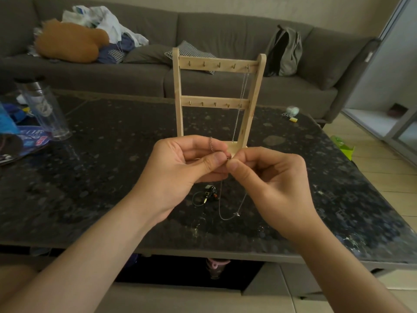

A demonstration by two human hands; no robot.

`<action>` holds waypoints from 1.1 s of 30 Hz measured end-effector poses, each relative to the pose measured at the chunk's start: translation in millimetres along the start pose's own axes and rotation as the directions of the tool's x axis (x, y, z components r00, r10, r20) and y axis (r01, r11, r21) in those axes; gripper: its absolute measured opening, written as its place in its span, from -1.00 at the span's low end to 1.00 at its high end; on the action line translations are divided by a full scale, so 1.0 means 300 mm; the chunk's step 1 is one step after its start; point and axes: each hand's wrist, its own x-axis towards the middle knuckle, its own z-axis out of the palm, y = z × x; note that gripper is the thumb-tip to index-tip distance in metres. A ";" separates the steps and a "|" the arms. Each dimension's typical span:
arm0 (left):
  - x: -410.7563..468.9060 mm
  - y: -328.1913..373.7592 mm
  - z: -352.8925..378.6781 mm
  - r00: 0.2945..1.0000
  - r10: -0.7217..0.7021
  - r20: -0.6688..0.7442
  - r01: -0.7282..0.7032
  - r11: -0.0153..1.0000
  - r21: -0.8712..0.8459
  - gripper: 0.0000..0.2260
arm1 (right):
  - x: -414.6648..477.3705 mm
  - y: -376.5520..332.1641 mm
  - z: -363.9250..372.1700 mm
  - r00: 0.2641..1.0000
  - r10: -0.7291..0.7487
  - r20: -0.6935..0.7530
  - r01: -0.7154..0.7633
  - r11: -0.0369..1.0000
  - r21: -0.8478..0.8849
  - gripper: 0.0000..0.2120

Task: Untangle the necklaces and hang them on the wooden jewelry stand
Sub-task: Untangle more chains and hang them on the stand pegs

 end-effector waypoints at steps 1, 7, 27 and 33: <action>0.000 0.001 -0.001 1.000 -0.013 0.007 0.013 1.000 -0.011 -0.80 | 0.001 -0.001 -0.003 1.000 0.029 0.010 -0.030 0.999 0.045 -0.93; -0.001 0.011 -0.003 0.998 -0.050 0.024 0.051 0.997 -0.056 -0.77 | 0.005 -0.002 -0.006 0.987 0.152 0.049 -0.159 0.962 0.220 -0.85; -0.007 0.006 0.009 0.999 -0.042 0.031 0.044 0.997 -0.059 -0.77 | 0.004 -0.025 -0.001 0.992 0.126 -0.029 -0.115 0.961 0.252 -0.91; -0.022 -0.004 0.032 1.000 -0.020 -0.018 0.017 0.991 -0.133 -0.79 | -0.023 -0.049 0.015 0.990 -0.119 -0.072 0.111 0.988 -0.111 -0.94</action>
